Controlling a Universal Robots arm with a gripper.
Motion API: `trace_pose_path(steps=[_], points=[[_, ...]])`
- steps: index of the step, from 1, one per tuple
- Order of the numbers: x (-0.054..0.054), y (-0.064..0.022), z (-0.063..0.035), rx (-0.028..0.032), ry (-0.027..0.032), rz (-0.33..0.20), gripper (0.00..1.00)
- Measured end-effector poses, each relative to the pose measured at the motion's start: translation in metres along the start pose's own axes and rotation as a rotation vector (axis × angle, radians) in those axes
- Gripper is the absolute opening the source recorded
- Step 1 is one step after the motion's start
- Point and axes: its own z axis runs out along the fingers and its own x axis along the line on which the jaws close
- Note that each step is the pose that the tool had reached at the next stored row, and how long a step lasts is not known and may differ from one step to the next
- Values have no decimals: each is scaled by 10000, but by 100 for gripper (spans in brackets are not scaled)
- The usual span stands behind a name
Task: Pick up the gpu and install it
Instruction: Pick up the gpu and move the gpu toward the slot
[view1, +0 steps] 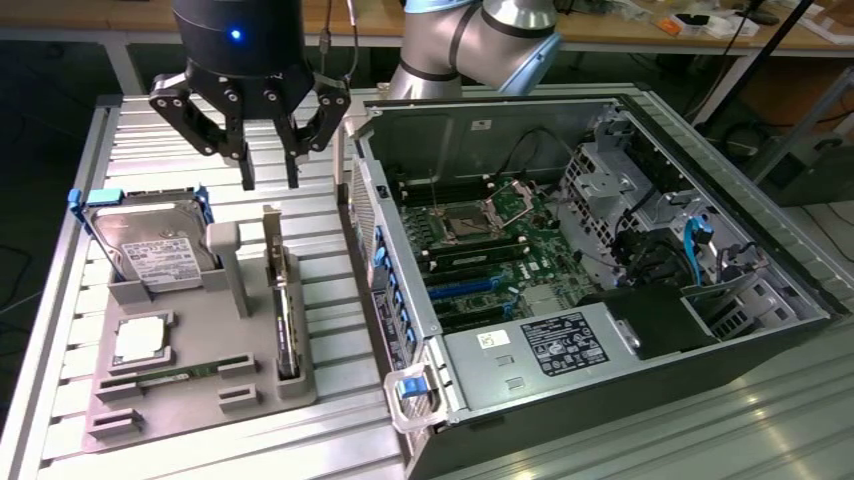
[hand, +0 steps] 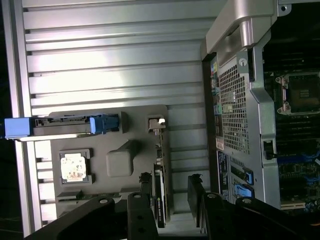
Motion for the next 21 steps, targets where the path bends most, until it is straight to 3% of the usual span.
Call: trace_pose_path(steps=[21], points=[[0,-21,70,0,-1,0,42]])
